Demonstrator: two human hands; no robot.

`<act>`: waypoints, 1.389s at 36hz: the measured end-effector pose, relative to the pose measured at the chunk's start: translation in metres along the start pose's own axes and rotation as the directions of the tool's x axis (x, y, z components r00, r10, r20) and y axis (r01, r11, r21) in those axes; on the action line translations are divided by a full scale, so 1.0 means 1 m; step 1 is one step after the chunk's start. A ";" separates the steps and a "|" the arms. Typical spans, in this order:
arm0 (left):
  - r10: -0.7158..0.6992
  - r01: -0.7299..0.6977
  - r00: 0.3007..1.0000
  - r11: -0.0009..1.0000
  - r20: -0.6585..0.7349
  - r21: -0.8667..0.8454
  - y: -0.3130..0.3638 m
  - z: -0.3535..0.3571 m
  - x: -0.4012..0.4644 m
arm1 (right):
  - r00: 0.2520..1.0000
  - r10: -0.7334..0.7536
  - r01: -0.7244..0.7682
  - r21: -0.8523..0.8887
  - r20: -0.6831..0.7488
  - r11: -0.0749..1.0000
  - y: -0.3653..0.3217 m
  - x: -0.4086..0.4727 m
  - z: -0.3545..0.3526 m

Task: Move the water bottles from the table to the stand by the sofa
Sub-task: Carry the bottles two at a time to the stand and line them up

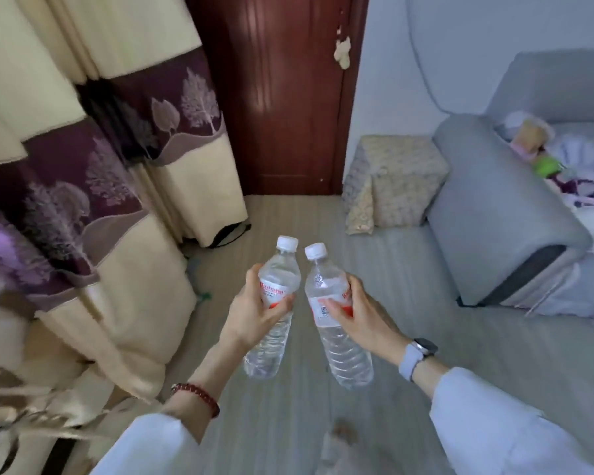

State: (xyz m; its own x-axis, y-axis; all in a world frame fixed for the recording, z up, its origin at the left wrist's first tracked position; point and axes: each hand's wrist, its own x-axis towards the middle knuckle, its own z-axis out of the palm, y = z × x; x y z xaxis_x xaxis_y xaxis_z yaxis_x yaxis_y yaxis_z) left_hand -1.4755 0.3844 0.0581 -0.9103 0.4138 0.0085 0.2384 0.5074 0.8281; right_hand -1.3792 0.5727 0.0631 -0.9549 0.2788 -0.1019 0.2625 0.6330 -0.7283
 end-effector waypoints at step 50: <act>-0.250 0.245 0.959 0.968 0.136 0.050 0.086 0.494 1.124 | 0.870 0.428 -0.404 0.143 -0.244 0.903 0.462 1.041 -0.363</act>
State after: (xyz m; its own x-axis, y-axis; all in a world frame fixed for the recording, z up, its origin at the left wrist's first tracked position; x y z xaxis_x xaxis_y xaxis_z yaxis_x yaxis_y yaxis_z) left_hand -2.3108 1.2671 -0.1380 -0.8860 0.3729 -0.2755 0.0244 0.6309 0.7755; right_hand -2.2014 1.4172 -0.1336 -0.6851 0.6895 -0.2349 0.6030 0.3558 -0.7141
